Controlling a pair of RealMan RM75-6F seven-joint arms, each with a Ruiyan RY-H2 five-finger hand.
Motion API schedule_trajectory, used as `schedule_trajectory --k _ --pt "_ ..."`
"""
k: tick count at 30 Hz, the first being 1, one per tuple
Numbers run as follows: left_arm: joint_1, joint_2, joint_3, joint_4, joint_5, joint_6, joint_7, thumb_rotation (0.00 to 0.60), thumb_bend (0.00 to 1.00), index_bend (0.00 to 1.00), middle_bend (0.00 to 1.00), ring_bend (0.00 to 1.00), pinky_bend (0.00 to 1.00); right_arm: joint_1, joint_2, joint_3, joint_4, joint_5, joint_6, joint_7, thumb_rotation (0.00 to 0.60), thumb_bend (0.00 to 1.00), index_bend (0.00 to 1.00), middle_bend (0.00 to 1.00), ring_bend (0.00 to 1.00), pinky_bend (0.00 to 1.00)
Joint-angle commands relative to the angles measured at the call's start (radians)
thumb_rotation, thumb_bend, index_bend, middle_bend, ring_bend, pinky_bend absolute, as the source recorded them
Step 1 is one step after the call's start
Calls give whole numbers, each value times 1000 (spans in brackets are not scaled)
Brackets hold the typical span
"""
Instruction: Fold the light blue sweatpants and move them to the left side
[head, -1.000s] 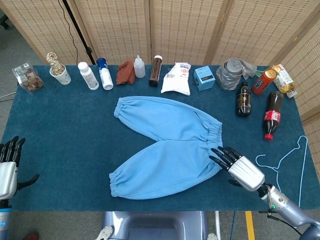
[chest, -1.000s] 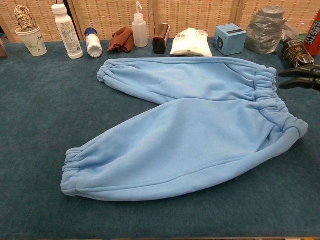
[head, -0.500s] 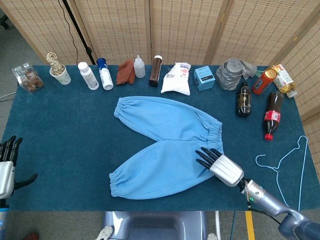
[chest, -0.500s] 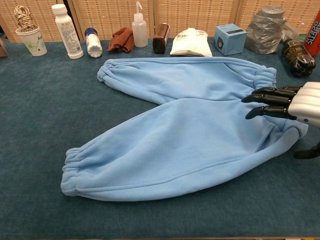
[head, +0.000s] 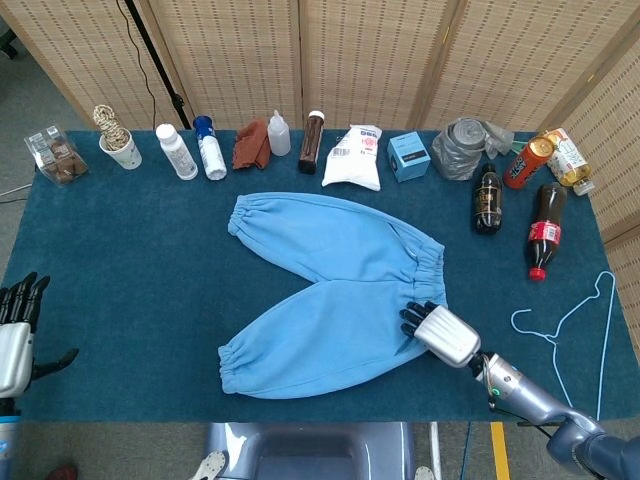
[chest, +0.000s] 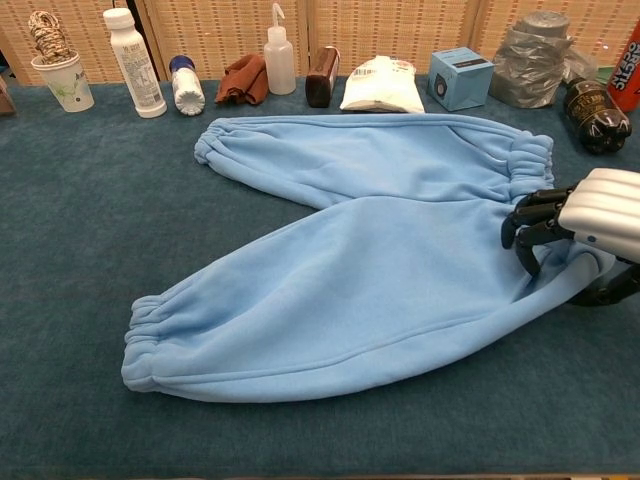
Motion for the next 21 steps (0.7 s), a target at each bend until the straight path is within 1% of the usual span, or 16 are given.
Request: schedule_trajectory --k 1,4,6,10,14,19,21 --pt "-8 -5 8 4 22 -9 -2 600 0 0 0 0 0 3 -27 -7 49 4 48 74 600 518 624 438 363 592" --pt "-20 -12 23 16 58 -27 -7 600 0 0 0 0 0 5 -40 -9 79 7 78 123 600 663 658 470 395 620" --pt "-34 -21 38 29 99 -43 -13 600 0 0 0 0 0 5 -46 -12 94 13 91 160 600 697 661 475 400 623" --pt "-63 -61 55 80 200 -47 -29 600 0 0 0 0 12 8 -43 -16 92 31 95 226 600 700 663 481 402 626" --pt "-121 -118 81 179 337 -73 -88 600 0 0 0 1 109 14 -27 -17 62 59 72 288 600 702 664 484 404 627" --pt "-210 -176 120 274 467 -144 -154 600 0 1 3 55 150 18 -8 -15 23 88 47 326 600 707 664 484 404 627" --pt "-242 -196 136 300 511 -164 -176 600 0 19 21 82 171 20 2 -15 4 99 35 336 600 711 664 484 404 627"
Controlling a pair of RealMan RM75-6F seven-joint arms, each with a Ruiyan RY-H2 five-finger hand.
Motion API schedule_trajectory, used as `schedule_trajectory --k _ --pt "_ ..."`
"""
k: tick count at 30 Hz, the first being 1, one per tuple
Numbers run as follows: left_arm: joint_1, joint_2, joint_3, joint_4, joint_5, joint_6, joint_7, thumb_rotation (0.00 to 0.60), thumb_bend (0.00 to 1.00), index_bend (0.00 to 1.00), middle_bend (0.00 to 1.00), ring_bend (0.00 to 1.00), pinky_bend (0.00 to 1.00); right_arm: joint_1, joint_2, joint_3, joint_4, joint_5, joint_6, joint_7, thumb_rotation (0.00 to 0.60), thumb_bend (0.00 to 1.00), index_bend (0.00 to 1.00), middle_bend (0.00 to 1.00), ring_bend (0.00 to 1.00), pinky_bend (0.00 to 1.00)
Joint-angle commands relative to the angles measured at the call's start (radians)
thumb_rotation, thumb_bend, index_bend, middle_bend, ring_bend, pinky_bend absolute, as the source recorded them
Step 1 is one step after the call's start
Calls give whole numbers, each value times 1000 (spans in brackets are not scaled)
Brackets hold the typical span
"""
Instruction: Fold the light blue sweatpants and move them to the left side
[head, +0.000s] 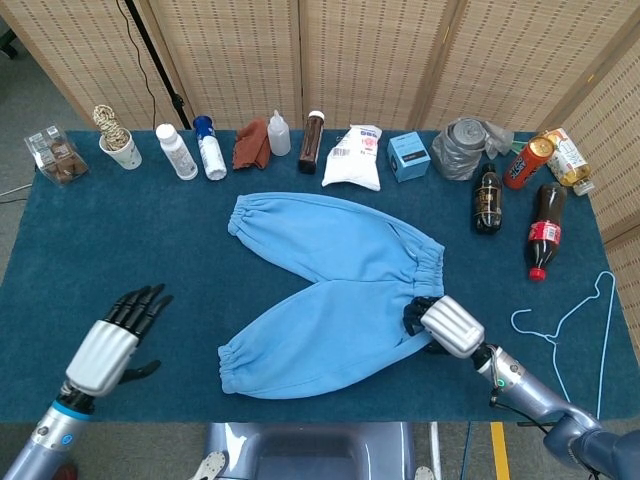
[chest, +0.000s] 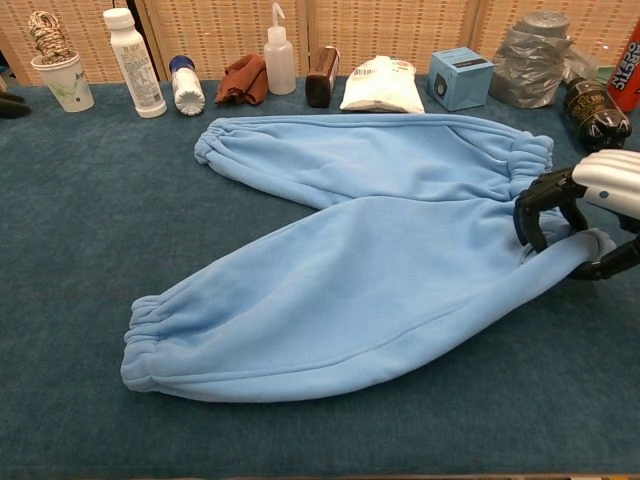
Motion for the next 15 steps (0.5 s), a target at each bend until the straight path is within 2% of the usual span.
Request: schedule_trajectory --k 1,7,15 --pt "-80 -57 46 62 103 -60 -53 600 0 28 28 92 180 4 19 1 -34 21 -23 19 600 713 664 484 404 627" --pt "-138 -123 70 113 182 -93 -21 600 0 82 74 140 210 14 41 -3 -88 43 -66 39 600 726 665 484 404 627" --pt "-171 -191 72 123 188 -127 31 600 0 88 79 142 210 17 53 9 -115 68 -80 37 600 772 664 483 404 627"
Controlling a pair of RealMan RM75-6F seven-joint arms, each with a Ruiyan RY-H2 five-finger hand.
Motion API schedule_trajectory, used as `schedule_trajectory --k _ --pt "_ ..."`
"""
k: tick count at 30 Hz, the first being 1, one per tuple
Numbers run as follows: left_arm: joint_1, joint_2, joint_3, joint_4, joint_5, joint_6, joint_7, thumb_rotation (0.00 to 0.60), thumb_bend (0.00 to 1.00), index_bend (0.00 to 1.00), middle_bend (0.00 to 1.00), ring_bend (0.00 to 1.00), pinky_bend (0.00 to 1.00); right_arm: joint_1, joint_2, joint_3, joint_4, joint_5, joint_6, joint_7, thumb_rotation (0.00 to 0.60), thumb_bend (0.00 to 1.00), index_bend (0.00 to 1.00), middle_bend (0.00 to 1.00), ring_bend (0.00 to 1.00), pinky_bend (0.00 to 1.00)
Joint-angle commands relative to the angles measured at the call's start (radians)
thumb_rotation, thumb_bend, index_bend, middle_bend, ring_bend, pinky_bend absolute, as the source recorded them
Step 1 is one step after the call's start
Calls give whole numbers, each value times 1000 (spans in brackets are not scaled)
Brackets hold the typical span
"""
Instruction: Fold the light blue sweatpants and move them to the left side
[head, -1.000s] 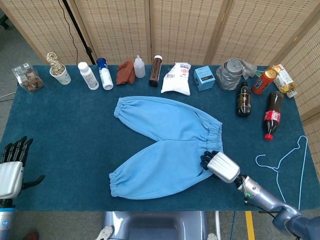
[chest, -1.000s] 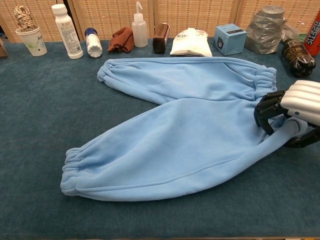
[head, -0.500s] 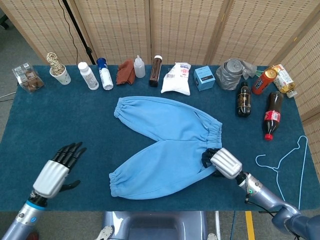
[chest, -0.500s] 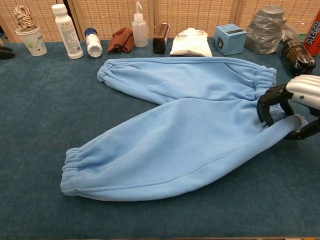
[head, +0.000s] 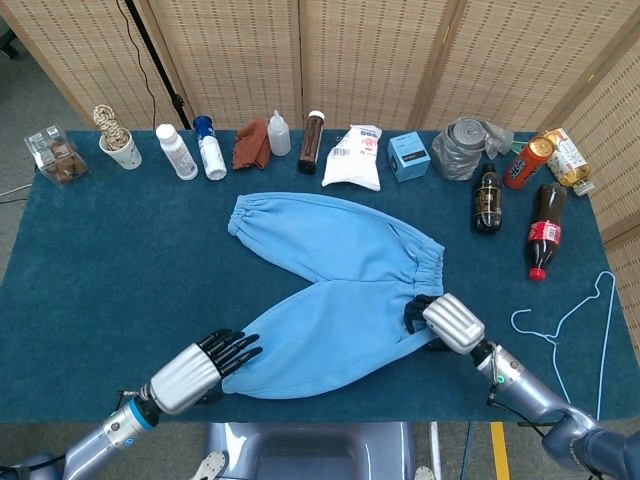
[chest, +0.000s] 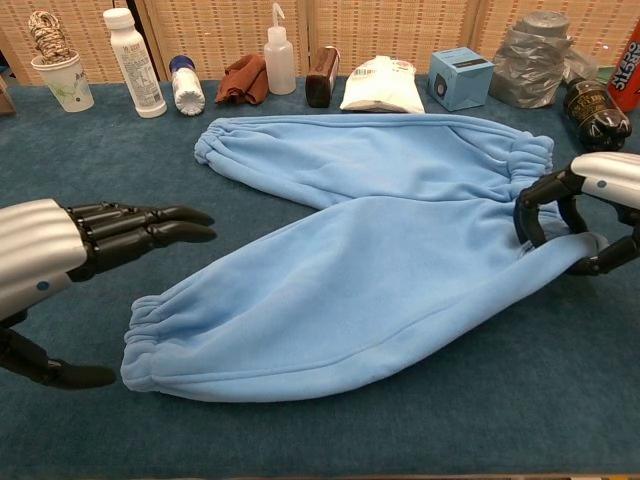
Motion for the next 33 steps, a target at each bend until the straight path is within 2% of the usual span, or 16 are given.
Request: schedule_trajectory --k 1,5,13,23,25,28,30,33 --pt "-8 -22 -1 -2 -11 -5 18 600 0 86 79 142 210 0 3 7 -3 14 -4 3 600 772 664 484 404 627" --pt "-9 -25 13 11 -21 -1 12 600 0 22 79 141 210 3 9 6 -8 17 -10 30 600 772 664 483 404 627" --pt "-45 -49 34 46 -36 -41 -28 600 32 53 87 155 228 9 8 -7 5 16 -14 125 600 771 663 482 404 627" --pt "-59 -82 42 87 -38 -27 -36 600 40 61 99 166 236 9 6 -7 18 18 -7 149 600 772 662 482 404 627" --pt "-61 -88 42 95 -40 -24 -42 600 67 88 127 193 259 9 7 -7 17 19 -6 158 600 773 662 482 404 627" --pt "-66 -101 42 110 -47 -21 -58 600 182 147 197 251 314 8 10 -9 18 19 -5 170 600 775 661 482 404 627" --pt "-69 -106 43 114 -52 -23 -71 600 271 236 272 306 366 8 9 -11 22 18 -5 171 600 777 661 481 404 627" --pt "-74 -117 44 130 -52 -15 -87 600 349 340 349 362 413 6 10 -14 23 20 -4 190 600 778 660 482 404 627"
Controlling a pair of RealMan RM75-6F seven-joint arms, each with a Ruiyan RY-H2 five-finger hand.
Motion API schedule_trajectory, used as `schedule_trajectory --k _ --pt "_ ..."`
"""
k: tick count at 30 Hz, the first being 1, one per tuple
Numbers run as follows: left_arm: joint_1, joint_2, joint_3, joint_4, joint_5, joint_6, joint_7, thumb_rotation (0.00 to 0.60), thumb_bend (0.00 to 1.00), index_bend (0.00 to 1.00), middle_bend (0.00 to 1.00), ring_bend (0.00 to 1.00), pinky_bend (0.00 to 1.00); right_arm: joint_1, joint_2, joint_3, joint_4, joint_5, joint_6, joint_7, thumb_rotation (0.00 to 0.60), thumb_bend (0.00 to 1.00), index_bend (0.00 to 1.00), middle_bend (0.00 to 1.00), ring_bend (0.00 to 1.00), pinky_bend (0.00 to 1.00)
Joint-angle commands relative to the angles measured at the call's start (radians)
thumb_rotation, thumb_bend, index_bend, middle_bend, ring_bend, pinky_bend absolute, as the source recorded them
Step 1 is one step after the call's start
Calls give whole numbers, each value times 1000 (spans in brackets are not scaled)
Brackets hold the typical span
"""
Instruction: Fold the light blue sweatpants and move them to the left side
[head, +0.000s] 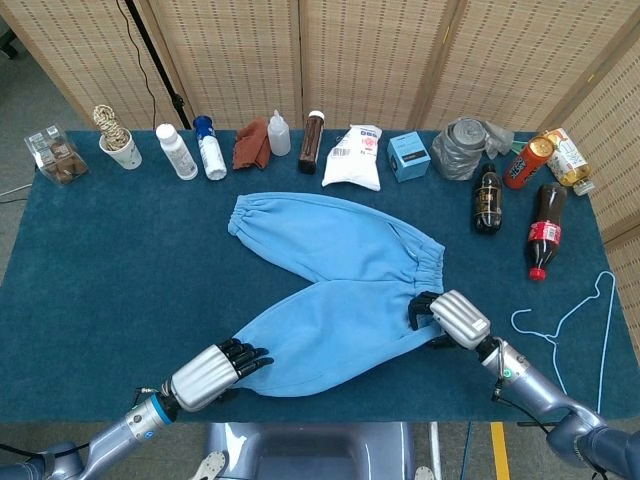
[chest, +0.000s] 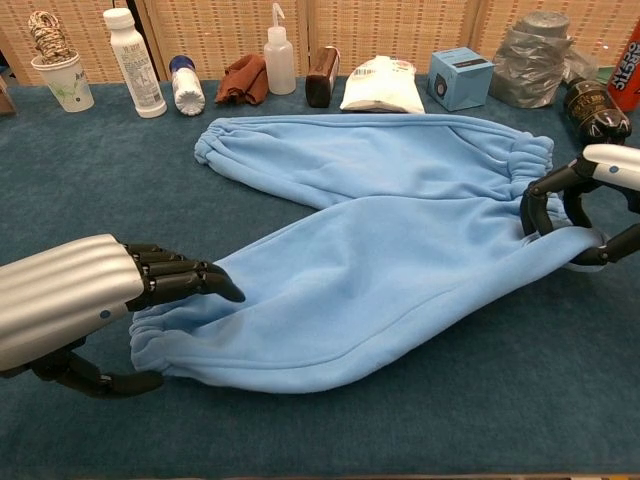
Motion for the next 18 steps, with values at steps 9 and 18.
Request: schedule_trajectory --k 9,18 --pt "-4 -43 -11 56 -16 50 -48 600 405 443 429 420 457 -4 0 -7 13 -6 16 41 600 777 660 482 404 627" --pt "-10 -24 -70 22 -119 62 -147 600 461 617 565 527 527 9 31 12 -32 6 24 76 600 783 661 483 404 627"
